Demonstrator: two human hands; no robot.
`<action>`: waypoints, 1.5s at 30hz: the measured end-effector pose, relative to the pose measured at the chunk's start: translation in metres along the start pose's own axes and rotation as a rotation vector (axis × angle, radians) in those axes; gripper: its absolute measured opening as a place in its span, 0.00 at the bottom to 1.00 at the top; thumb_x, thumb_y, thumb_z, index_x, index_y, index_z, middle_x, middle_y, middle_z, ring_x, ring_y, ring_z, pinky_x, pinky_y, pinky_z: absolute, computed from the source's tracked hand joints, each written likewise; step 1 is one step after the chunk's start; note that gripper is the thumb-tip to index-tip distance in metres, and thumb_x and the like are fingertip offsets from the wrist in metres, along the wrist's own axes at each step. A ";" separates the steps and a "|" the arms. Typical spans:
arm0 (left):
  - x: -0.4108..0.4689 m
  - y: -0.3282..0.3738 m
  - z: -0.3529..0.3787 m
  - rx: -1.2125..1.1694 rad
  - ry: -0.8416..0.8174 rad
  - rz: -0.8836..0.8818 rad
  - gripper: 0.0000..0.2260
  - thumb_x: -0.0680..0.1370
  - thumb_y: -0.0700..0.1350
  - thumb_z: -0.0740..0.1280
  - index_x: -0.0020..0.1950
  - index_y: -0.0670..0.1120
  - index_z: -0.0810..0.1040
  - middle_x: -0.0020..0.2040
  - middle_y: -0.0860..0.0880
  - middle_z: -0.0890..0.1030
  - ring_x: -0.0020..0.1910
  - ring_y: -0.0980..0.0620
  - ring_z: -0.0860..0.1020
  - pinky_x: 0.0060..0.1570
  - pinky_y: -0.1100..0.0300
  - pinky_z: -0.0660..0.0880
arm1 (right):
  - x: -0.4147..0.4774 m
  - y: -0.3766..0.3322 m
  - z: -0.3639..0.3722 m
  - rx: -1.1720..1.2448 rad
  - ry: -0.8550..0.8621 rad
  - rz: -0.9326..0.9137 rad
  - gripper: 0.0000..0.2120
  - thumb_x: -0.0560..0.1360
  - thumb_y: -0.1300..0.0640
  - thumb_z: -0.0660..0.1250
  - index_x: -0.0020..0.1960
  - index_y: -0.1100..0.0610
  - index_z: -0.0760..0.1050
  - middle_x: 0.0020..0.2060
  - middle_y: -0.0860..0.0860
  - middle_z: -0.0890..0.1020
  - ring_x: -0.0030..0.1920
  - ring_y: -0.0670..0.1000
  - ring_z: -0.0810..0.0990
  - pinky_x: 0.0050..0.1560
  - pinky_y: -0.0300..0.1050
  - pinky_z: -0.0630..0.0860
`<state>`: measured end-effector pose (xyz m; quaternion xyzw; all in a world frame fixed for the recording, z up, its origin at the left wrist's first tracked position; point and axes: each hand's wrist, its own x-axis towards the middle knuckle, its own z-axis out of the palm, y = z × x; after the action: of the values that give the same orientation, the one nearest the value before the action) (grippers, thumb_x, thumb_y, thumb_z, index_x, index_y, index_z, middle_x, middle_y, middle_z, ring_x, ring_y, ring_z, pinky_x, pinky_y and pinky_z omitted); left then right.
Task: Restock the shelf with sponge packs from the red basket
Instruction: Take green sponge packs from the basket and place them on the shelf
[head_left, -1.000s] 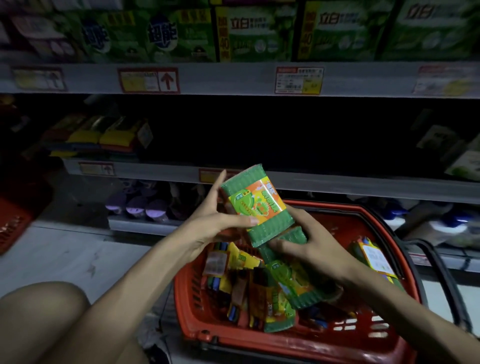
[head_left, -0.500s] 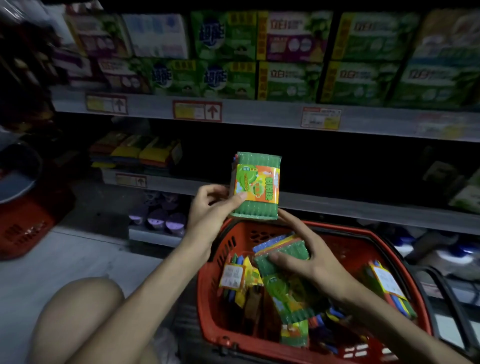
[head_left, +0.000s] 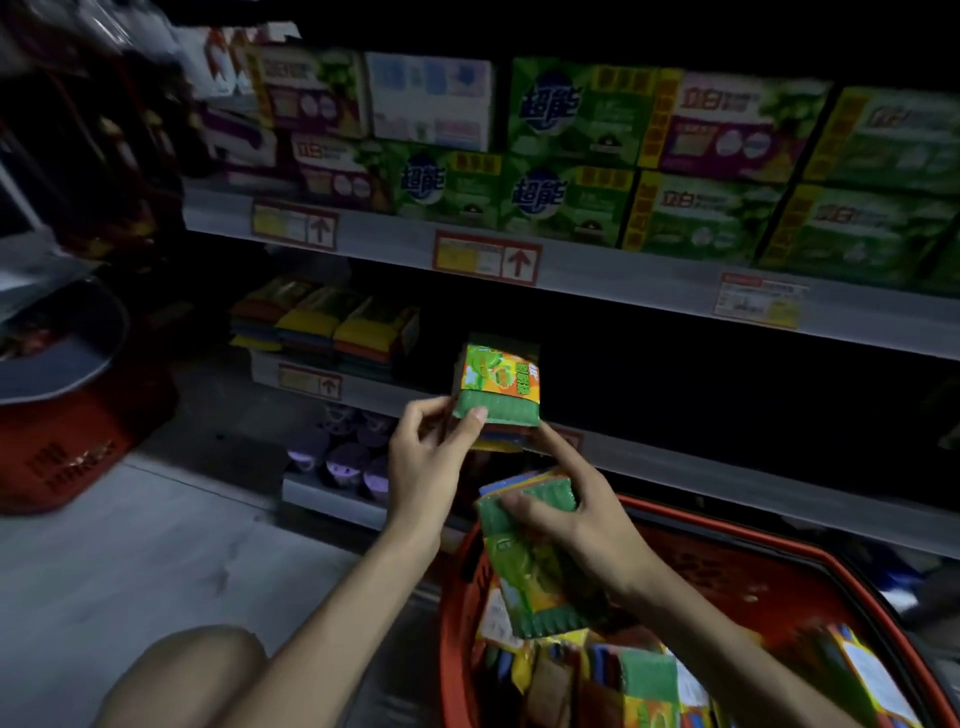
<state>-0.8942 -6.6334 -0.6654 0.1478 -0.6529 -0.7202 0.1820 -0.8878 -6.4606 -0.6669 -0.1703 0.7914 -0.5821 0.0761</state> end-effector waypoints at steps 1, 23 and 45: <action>0.008 -0.002 -0.003 0.003 0.005 -0.001 0.13 0.77 0.45 0.75 0.60 0.46 0.80 0.55 0.49 0.85 0.49 0.65 0.83 0.44 0.72 0.76 | 0.006 0.000 0.006 0.023 0.000 0.002 0.35 0.75 0.56 0.76 0.72 0.36 0.62 0.61 0.23 0.72 0.60 0.22 0.72 0.56 0.24 0.71; 0.110 -0.014 -0.038 -0.061 0.099 -0.135 0.07 0.80 0.45 0.72 0.52 0.57 0.79 0.62 0.47 0.83 0.62 0.51 0.80 0.66 0.48 0.77 | 0.114 0.008 0.081 0.111 0.095 0.115 0.36 0.71 0.47 0.79 0.72 0.38 0.63 0.70 0.41 0.73 0.66 0.51 0.79 0.65 0.55 0.78; 0.115 -0.019 -0.026 0.227 0.196 -0.124 0.21 0.82 0.45 0.65 0.76 0.49 0.71 0.62 0.46 0.81 0.55 0.48 0.81 0.41 0.64 0.72 | 0.134 -0.003 0.070 0.170 0.036 0.191 0.27 0.74 0.56 0.77 0.65 0.40 0.67 0.43 0.45 0.85 0.39 0.45 0.87 0.35 0.35 0.79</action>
<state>-0.9859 -6.7067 -0.6842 0.2768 -0.6988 -0.6339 0.1822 -0.9900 -6.5721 -0.6752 -0.0764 0.7531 -0.6401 0.1312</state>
